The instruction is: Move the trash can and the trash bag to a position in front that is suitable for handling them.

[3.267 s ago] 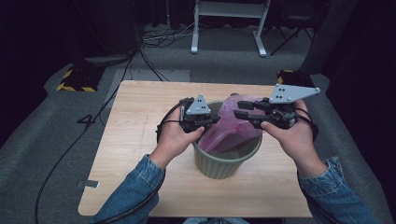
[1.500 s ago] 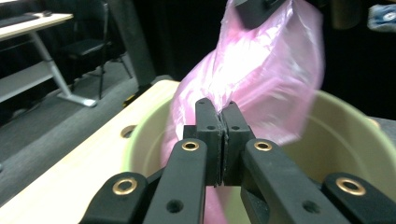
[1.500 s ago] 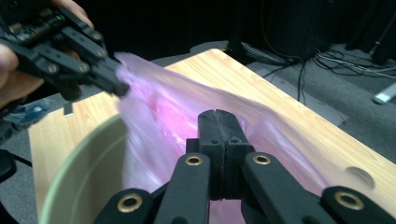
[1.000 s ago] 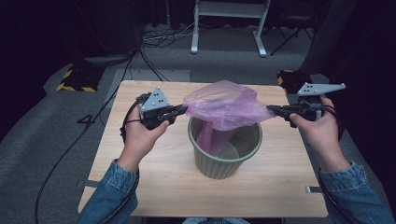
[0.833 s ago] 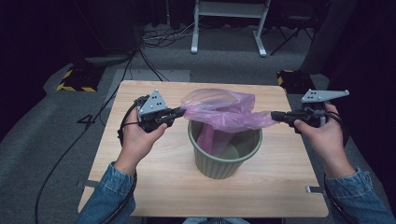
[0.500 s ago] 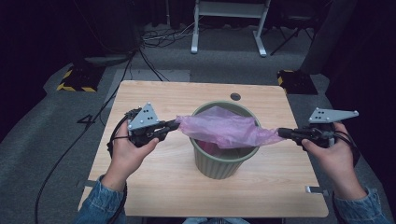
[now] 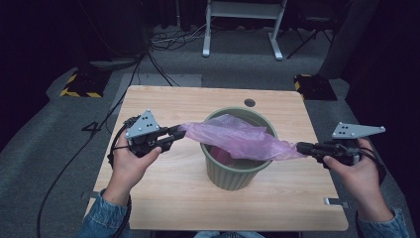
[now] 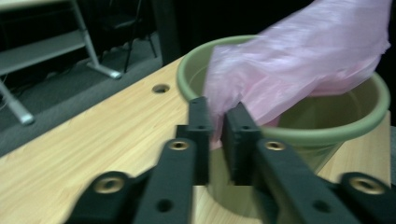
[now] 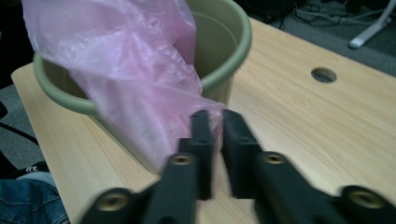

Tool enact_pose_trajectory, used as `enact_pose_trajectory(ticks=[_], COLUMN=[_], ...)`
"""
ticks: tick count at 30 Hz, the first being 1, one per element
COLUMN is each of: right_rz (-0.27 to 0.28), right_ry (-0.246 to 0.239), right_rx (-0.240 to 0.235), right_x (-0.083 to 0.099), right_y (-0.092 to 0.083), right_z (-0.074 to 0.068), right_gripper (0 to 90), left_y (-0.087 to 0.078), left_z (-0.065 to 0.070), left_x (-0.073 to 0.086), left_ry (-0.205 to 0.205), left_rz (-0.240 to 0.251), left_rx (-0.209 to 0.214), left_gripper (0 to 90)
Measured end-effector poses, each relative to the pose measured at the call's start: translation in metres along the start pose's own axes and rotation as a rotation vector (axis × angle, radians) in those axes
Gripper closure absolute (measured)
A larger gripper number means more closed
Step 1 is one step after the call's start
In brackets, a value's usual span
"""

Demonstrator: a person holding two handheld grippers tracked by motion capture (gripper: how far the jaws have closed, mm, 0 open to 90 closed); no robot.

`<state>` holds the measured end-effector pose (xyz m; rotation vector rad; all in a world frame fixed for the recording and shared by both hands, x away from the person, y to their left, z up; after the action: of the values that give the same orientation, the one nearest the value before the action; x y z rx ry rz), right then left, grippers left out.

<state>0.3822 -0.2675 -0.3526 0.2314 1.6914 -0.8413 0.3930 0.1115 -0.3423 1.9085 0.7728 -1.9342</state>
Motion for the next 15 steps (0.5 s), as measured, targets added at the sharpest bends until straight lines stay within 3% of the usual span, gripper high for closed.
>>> enact_pose_trajectory(ticks=[3, 5, 8, 15], right_rz=[0.015, 0.020, 0.055, 0.087], right_ry=[-0.038, -0.070, -0.114, -0.226], right_rx=[-0.003, 0.000, 0.002, -0.035], right_x=[-0.007, -0.013, -0.022, -0.042], right_y=[0.000, 0.000, 0.000, 0.020], right_z=[-0.008, -0.012, -0.017, -0.034], right_gripper=[65.0, 52.7, 43.8, 37.5], left_y=[0.006, 0.011, 0.019, 0.033], left_z=[0.005, 0.007, 0.008, 0.010], left_x=[-0.008, -0.013, -0.017, -0.018], left_ry=[0.016, 0.021, 0.018, 0.015], left_rz=[0.017, 0.016, 0.018, 0.004], left_rx=[0.011, 0.017, 0.032, 0.052], left_gripper=[59.7, 62.7, 69.2, 87.9])
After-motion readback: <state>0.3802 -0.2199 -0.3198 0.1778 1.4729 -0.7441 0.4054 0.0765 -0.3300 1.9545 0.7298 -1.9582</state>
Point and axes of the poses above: each handheld gripper's, and its own axes: y roughly forward along the jaws, x roughly out of its underside, z roughly to its right, the point moved 8 cm from there along y, roughly forward along the jaws, and after that the axes turned 10 degrees about z, right-handed, at the moved point
